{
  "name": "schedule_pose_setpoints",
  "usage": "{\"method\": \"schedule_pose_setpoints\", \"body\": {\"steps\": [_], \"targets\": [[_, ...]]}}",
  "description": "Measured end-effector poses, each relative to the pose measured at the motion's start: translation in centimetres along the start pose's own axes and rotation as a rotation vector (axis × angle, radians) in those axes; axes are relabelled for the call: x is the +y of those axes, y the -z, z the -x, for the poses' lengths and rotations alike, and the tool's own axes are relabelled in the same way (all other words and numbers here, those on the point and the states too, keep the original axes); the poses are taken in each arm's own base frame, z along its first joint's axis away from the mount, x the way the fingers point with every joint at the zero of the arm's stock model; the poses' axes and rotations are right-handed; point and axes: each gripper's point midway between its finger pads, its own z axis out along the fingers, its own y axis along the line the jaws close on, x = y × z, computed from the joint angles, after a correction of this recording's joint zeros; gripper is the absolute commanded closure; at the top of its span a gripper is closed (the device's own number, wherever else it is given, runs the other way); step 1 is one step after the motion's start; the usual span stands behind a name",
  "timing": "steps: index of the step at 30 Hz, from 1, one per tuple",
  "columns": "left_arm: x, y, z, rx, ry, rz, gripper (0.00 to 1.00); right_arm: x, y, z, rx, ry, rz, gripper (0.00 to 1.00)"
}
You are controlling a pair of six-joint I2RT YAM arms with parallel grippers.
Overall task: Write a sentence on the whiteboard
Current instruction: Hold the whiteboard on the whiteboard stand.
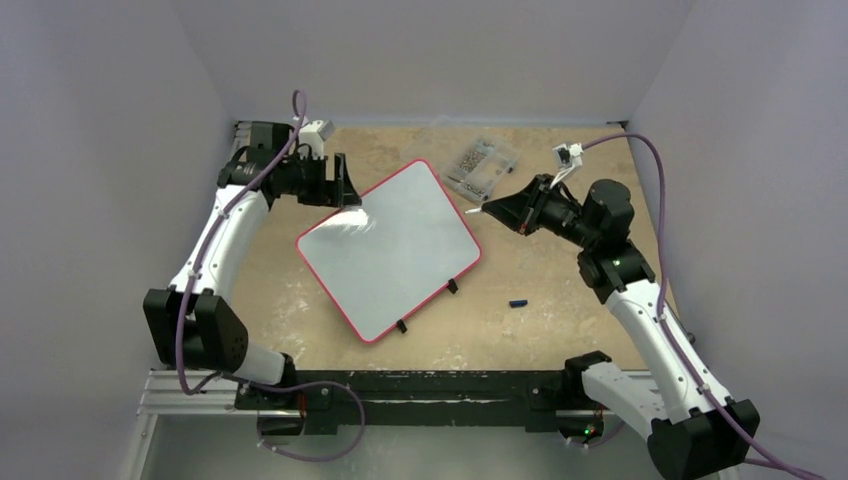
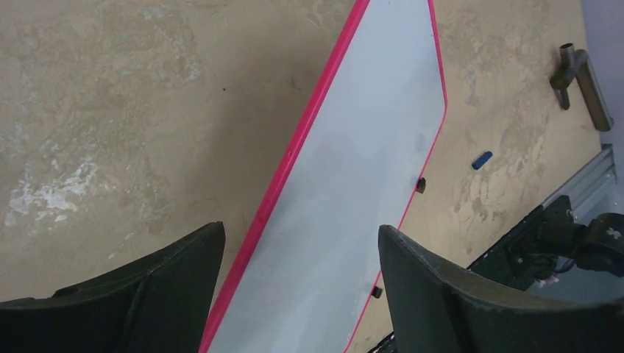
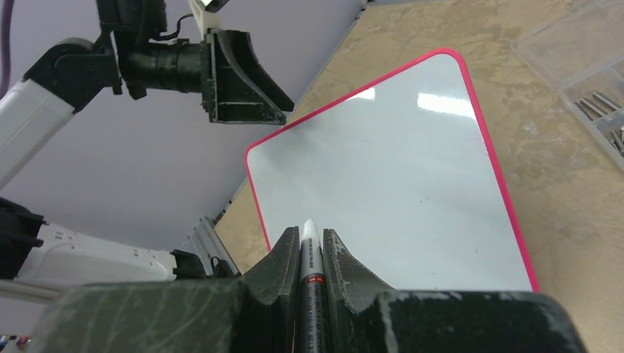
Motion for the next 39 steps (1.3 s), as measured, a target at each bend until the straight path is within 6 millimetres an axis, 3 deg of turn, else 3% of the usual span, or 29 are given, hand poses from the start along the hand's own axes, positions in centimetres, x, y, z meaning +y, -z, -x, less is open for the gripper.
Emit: {"method": "schedule_pose_setpoints", "body": {"steps": [10,14,21,35,39], "targets": [[-0.6,-2.8,-0.7,0.101,0.044,-0.213,0.35,0.2,-0.4,-0.4,0.016,0.002,0.019,1.00],[-0.2,-3.1,-0.9,0.110,0.065,-0.246,0.36,0.2,-0.4,-0.4,0.015,0.002,0.019,1.00],[0.3,-3.3,-1.1,0.123,0.119,-0.305,0.46,0.5,-0.1,-0.2,0.008,0.011,0.025,1.00],[-0.5,-3.9,-2.1,0.168,0.156,-0.412,0.55,0.2,-0.1,-0.6,0.024,0.003,0.014,1.00],[-0.3,-4.4,-2.6,0.192,0.182,-0.425,0.65,0.2,-0.1,-0.6,0.023,0.004,0.014,1.00]]}}
